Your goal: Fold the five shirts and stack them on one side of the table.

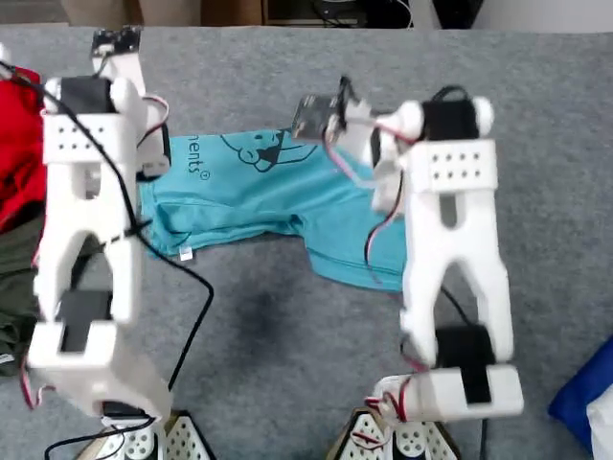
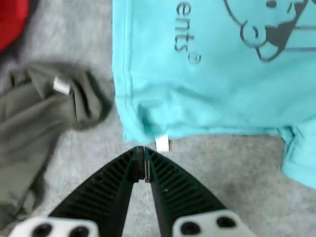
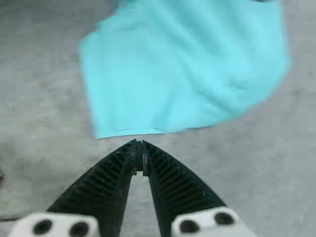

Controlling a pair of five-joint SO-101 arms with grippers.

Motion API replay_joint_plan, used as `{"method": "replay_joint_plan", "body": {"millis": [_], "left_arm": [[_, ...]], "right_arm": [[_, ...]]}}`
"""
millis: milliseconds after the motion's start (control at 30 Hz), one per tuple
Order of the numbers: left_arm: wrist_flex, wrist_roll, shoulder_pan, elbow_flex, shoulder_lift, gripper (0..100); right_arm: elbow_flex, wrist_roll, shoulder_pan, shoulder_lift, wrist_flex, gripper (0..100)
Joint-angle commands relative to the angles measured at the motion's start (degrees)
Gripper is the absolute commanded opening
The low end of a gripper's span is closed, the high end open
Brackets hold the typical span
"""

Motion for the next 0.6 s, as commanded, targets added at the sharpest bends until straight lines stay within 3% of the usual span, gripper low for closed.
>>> {"method": "replay_joint_plan", "body": {"millis": [0, 100, 200, 267, 400, 567], "left_arm": [[-8.0, 0.7, 1.1, 17.6, -10.4, 2], [-19.7, -1.1, 0.8, 34.6, -17.6, 2], [-32.1, -7.2, -0.5, 50.1, -23.9, 2], [-40.2, -7.2, -1.2, 57.7, -26.7, 2], [-52.1, -6.9, -4.0, 65.6, -29.0, 2], [-63.6, -1.1, -5.4, 69.9, -24.1, 2]], "right_arm": [[12.1, 0.9, -3.5, -9.1, -2.0, 0.5], [21.6, 0.9, -6.9, -14.3, -4.3, 1.3], [30.8, 0.5, -10.5, -19.1, -10.2, 9.5], [36.0, -0.2, -12.1, -20.9, -14.9, 15.7], [43.4, -1.1, -12.4, -20.2, -22.9, 18.2], [45.4, -2.7, -12.4, -13.6, -27.2, 18.4]]}}
